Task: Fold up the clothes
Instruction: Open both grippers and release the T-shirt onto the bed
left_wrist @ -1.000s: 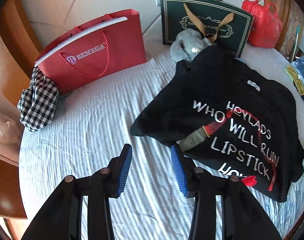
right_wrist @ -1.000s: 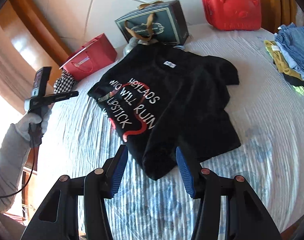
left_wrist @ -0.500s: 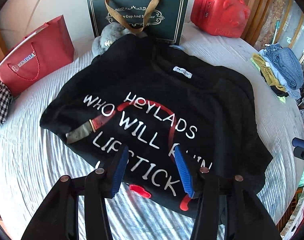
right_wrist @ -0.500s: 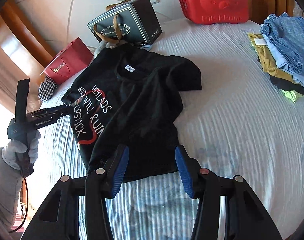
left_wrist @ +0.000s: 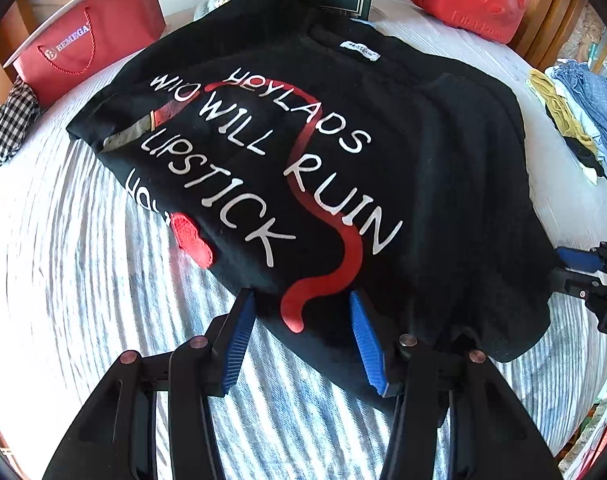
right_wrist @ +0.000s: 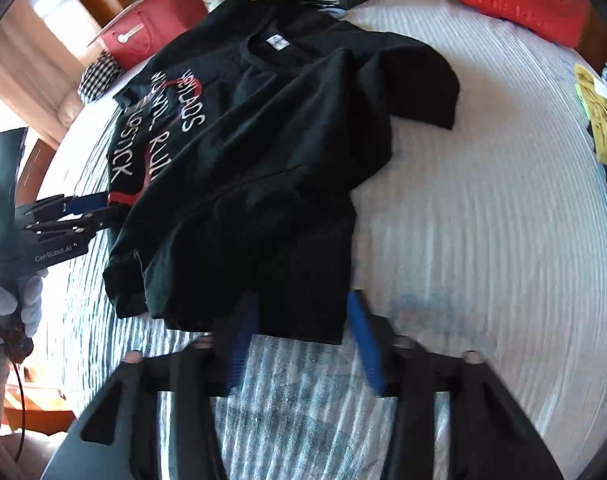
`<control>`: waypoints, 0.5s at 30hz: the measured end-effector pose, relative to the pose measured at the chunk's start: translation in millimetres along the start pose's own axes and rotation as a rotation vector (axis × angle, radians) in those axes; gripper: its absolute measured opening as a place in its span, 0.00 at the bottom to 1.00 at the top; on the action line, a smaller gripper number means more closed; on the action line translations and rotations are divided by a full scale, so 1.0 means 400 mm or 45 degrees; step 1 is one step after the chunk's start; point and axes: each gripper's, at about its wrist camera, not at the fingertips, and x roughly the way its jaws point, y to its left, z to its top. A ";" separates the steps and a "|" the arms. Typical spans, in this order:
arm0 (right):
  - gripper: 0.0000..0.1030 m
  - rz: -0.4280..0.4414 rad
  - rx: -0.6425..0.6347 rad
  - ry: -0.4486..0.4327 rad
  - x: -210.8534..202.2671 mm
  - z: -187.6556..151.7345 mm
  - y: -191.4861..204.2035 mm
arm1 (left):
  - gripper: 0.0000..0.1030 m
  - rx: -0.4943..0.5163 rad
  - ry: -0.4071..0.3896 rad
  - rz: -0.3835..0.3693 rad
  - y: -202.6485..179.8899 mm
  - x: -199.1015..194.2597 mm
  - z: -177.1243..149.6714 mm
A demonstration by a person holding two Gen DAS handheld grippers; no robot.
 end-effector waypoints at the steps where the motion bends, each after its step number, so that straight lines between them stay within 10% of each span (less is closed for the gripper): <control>1: 0.09 -0.045 -0.044 0.015 0.008 0.001 0.014 | 0.48 -0.007 -0.008 0.013 -0.002 0.000 -0.006; 10: 0.07 -0.200 -0.017 0.003 -0.083 -0.002 -0.136 | 0.54 -0.107 -0.003 0.002 0.000 -0.062 -0.078; 15: 0.60 -0.075 0.040 -0.175 -0.113 0.110 -0.173 | 0.56 -0.195 0.021 0.012 -0.022 -0.055 -0.125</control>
